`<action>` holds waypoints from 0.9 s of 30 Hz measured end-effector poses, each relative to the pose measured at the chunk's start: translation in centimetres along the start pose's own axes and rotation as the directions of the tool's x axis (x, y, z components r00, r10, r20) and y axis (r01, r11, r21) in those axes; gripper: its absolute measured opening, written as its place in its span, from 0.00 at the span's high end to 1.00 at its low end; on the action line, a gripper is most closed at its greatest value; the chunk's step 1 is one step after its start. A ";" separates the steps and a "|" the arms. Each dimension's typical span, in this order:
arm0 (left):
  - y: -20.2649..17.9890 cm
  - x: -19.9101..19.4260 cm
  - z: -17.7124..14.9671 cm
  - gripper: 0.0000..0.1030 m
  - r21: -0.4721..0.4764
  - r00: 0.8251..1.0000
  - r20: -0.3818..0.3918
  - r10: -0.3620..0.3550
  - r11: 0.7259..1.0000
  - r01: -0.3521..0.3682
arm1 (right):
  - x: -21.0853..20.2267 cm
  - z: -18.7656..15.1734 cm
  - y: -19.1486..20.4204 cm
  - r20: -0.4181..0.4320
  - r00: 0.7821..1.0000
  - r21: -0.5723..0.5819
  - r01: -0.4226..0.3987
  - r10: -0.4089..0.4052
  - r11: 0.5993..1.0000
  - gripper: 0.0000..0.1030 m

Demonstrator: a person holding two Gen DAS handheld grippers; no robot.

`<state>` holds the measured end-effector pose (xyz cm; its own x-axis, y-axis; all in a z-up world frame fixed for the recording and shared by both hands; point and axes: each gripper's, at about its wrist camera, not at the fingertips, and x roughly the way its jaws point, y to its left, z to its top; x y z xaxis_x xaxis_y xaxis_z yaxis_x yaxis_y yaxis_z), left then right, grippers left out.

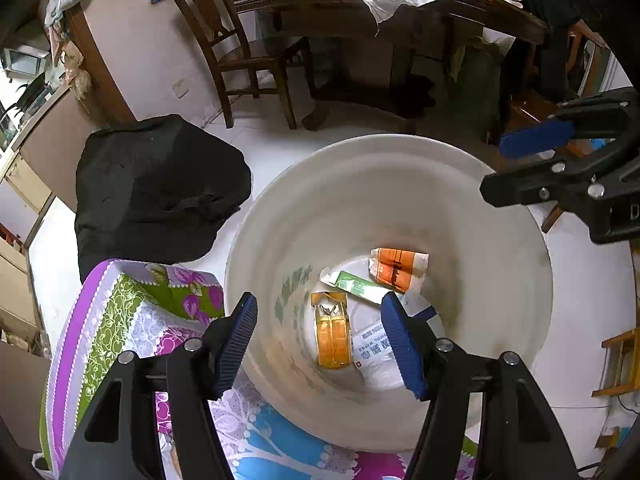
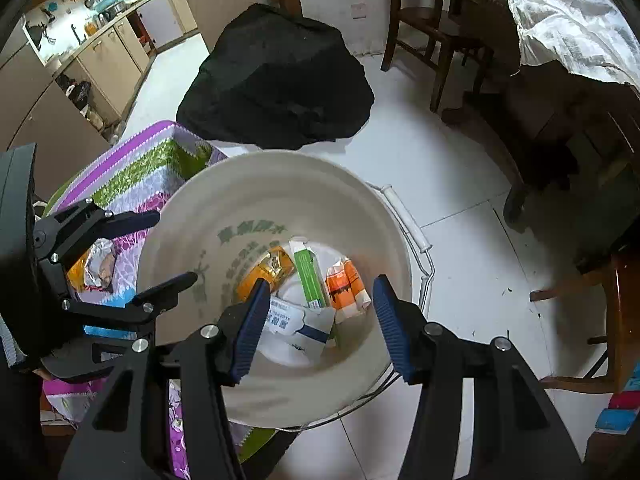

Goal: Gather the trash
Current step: 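Withdraw both open tools from the bucket back to the table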

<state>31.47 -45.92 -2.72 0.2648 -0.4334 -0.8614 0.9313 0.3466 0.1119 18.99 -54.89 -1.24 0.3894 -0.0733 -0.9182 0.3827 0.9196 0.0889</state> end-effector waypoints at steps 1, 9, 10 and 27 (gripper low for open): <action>0.0 0.0 0.0 0.37 0.000 1.000 0.000 0.000 1.000 0.000 | 0.1 0.0 0.0 -0.006 1.000 0.000 0.000 0.000 1.000 0.50; -0.1 0.0 -0.1 0.37 -0.008 1.000 -0.005 0.011 1.000 -0.011 | 0.8 -0.5 0.6 -0.035 0.999 -0.028 0.029 -0.030 0.999 0.50; 0.0 -0.1 -0.1 0.37 -0.013 1.000 0.000 0.017 1.000 -0.017 | 0.8 -0.6 0.7 -0.034 0.999 -0.029 0.032 -0.033 0.999 0.50; 0.3 -9.1 -11.1 0.30 -0.288 0.925 0.180 0.335 0.917 -0.277 | -3.2 -7.1 6.4 0.398 0.912 -0.018 0.114 -0.098 0.993 0.50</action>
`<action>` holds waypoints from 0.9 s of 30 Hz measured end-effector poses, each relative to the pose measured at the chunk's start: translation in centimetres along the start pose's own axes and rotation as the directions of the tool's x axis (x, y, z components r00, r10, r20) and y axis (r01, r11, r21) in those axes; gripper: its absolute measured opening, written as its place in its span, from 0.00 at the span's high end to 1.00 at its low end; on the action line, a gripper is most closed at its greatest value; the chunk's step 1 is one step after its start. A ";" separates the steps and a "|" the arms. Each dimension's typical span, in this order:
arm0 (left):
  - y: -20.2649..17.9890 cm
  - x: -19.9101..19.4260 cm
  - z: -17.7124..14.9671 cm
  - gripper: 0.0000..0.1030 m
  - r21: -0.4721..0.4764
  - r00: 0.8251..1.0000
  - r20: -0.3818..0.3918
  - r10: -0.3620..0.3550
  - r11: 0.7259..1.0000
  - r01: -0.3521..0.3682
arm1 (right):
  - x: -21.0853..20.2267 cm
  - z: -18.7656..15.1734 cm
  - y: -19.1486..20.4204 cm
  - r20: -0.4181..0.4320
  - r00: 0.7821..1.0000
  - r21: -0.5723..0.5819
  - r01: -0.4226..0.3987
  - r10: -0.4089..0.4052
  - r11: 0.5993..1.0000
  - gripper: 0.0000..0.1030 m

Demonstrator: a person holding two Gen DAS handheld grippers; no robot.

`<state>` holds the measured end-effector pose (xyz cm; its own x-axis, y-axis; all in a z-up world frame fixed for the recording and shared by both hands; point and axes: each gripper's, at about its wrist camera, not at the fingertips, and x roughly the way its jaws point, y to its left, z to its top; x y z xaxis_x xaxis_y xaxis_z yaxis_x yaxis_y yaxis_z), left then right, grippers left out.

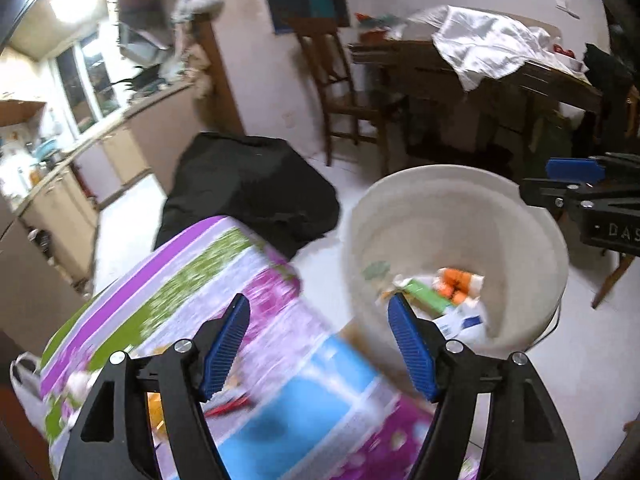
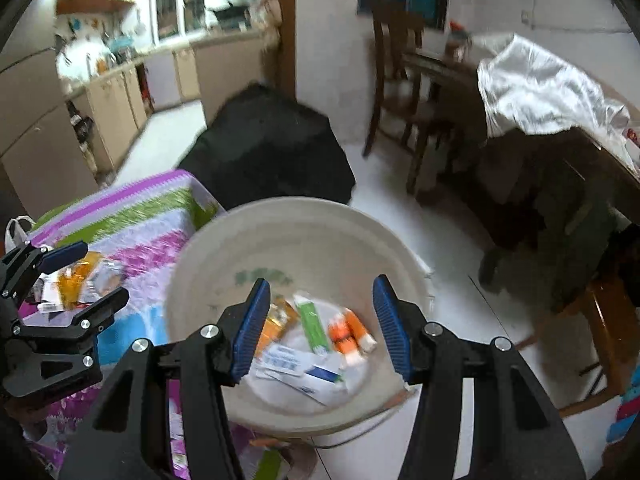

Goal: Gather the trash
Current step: 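Withdraw both open tools from the bucket back to the table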

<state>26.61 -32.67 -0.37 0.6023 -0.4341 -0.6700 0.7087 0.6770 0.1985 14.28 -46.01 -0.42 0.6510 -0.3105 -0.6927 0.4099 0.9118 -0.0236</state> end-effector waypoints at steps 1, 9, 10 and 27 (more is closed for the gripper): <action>0.8 -0.7 -0.8 0.30 -0.012 1.000 0.005 0.018 1.000 -0.018 | -0.4 -0.5 0.6 0.021 1.000 0.002 -0.013 0.013 1.000 0.50; 11.7 -2.6 -5.3 0.29 -0.137 0.980 -0.072 0.186 0.971 -0.195 | -1.8 -4.8 5.9 0.048 0.982 0.004 -0.184 0.183 0.983 0.48; 13.4 -2.4 -5.6 0.28 -0.150 0.973 -0.087 0.215 0.962 -0.226 | -1.9 -5.6 6.3 0.033 0.978 0.017 -0.209 0.208 0.978 0.48; 26.5 2.1 -16.9 0.27 -0.257 0.916 -0.397 0.055 0.952 -0.169 | -1.5 -12.1 11.2 -0.091 0.948 0.065 -0.302 0.307 0.951 0.44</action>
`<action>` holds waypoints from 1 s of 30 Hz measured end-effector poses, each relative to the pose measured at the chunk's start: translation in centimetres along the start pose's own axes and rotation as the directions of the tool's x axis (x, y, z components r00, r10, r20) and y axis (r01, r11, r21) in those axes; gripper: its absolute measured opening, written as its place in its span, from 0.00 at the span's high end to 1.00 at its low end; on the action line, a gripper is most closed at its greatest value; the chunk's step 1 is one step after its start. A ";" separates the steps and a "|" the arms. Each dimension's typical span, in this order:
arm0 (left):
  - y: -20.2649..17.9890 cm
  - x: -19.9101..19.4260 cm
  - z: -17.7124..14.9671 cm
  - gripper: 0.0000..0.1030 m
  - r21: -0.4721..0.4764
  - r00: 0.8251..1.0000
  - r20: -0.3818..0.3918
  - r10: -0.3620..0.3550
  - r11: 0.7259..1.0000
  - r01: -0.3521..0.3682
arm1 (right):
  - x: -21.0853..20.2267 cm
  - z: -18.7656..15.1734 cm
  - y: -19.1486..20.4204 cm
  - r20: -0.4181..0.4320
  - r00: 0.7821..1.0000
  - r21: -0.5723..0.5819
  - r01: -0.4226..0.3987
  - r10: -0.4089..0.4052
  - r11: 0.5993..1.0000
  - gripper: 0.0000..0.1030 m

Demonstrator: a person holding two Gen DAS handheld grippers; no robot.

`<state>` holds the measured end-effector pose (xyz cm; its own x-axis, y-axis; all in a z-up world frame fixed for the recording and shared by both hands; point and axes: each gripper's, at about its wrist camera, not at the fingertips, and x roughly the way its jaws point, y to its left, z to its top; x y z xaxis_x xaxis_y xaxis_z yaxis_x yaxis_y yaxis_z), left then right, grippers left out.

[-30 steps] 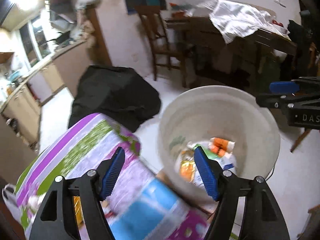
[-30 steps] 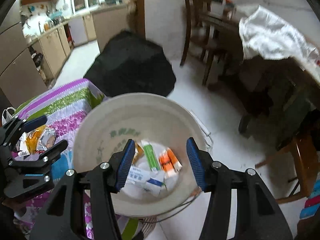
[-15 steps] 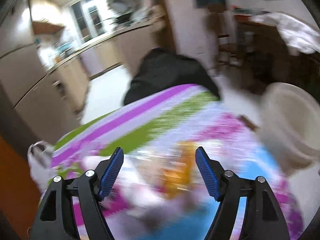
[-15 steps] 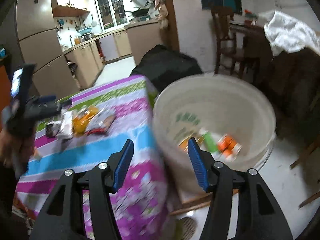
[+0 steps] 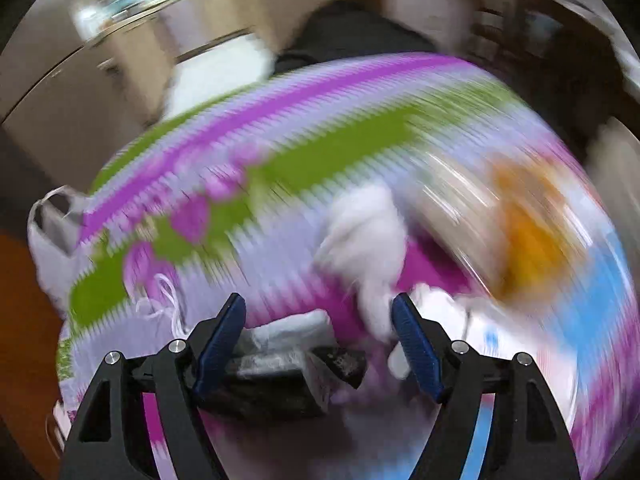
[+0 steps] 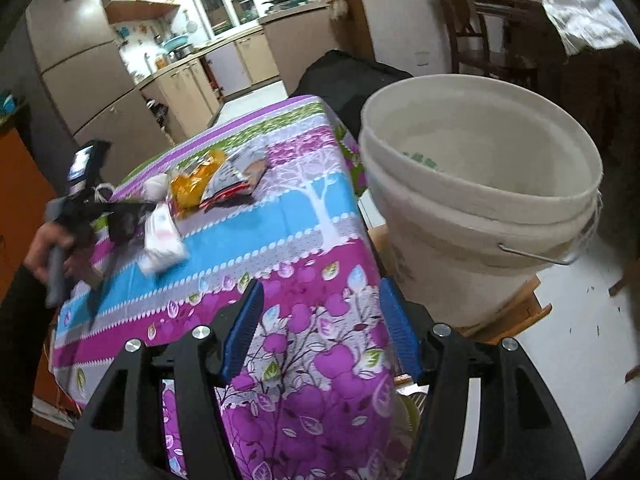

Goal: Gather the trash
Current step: 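Withdraw both open tools from the bucket back to the table, then grasp the white medicine box with the right tool while the left tool grasps the orange sponge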

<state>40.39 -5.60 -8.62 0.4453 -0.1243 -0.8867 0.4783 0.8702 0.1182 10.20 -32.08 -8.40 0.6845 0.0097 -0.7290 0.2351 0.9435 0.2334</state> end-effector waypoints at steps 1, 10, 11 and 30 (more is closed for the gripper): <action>0.0 -2.2 -2.1 0.27 -0.008 0.999 0.045 -0.011 1.000 0.011 | 0.3 -0.2 0.6 -0.001 1.000 -0.022 -0.006 0.006 1.000 0.44; 4.4 -10.9 -14.1 0.17 -0.142 0.965 0.248 -0.089 0.982 0.127 | 2.1 -0.5 6.7 -0.023 0.983 -0.241 -0.180 0.180 0.954 0.29; 4.5 -11.0 -14.9 0.17 -0.149 0.969 0.236 -0.075 0.982 0.112 | 2.7 -0.3 7.9 -0.030 0.981 -0.292 -0.191 0.191 0.937 0.28; 9.3 -10.1 -18.6 0.17 -0.218 0.969 0.240 -0.058 0.970 0.112 | 11.9 2.2 15.1 -0.257 0.951 -0.578 -0.294 0.172 0.762 0.48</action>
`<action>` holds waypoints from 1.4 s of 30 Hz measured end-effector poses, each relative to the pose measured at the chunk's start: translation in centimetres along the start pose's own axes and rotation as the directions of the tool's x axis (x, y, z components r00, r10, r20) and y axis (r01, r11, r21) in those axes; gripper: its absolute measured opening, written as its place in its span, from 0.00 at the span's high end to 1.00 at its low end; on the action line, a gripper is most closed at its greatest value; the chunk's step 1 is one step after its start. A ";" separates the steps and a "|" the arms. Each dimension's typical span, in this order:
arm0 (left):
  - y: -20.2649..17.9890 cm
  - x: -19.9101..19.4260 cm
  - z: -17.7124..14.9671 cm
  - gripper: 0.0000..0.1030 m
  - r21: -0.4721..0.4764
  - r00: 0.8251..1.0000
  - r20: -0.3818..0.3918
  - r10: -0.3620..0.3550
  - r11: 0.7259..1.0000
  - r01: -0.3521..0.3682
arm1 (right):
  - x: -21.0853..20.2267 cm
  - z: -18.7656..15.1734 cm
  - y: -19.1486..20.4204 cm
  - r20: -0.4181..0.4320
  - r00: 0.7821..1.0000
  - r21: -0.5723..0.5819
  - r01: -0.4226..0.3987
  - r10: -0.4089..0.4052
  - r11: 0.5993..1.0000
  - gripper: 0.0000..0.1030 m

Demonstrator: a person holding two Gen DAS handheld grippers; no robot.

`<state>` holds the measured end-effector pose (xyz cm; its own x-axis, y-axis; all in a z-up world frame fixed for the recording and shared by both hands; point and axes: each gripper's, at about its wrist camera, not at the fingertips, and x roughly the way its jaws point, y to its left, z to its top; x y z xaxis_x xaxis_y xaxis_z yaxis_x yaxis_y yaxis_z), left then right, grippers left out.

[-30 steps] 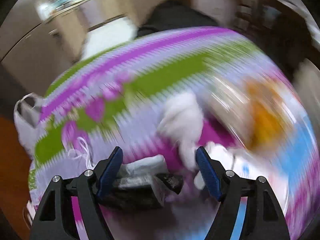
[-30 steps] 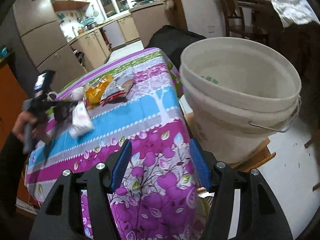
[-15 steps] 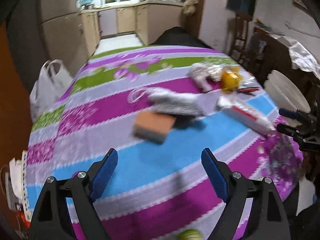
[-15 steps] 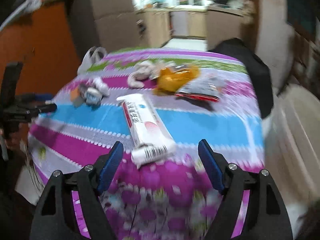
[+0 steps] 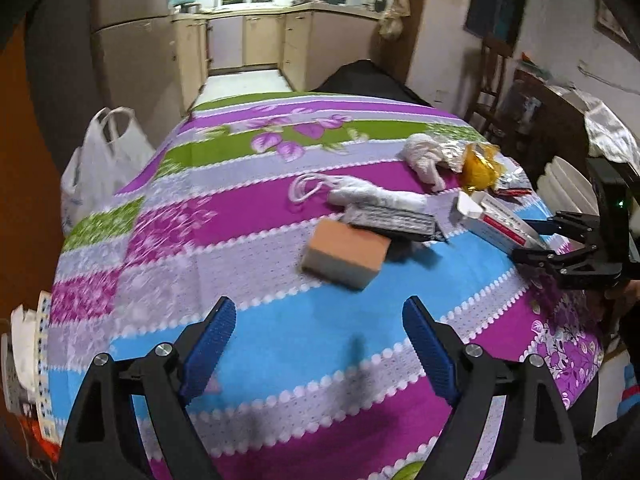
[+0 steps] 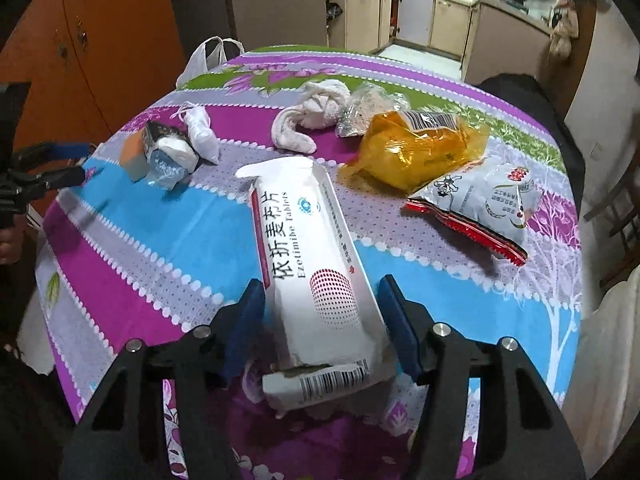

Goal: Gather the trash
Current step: 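Grasp the white medicine box with the right tool while the left tool grasps the orange sponge, then carry the medicine box and sponge toward the white bucket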

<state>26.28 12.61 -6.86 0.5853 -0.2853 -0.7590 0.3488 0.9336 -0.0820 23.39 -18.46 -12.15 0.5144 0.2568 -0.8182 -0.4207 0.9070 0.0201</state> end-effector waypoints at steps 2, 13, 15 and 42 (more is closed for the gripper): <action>-0.6 0.8 0.5 0.17 0.041 1.000 0.015 -0.009 0.999 0.008 | -0.1 -0.2 0.1 0.008 1.000 0.016 0.003 -0.003 1.000 0.52; -2.2 7.0 2.3 0.38 0.124 0.999 -0.019 0.037 0.992 -0.035 | -2.5 -3.0 -0.7 0.074 0.997 0.269 -0.051 0.032 0.962 0.61; -2.1 6.8 2.3 0.47 0.108 0.999 -0.019 0.045 0.993 -0.042 | -3.3 -3.6 -0.9 0.089 0.995 0.310 -0.080 0.055 0.948 0.61; -7.9 -2.8 -2.7 0.52 0.059 0.987 0.066 0.150 0.986 -0.153 | -8.8 -3.8 6.1 0.162 0.986 0.327 -0.082 0.030 0.942 0.61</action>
<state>19.92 6.63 -5.79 0.6777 -0.1561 -0.7186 0.2971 0.9520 0.0735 13.44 -16.43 -7.03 0.6155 0.3344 -0.7137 -0.1944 0.9420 0.2737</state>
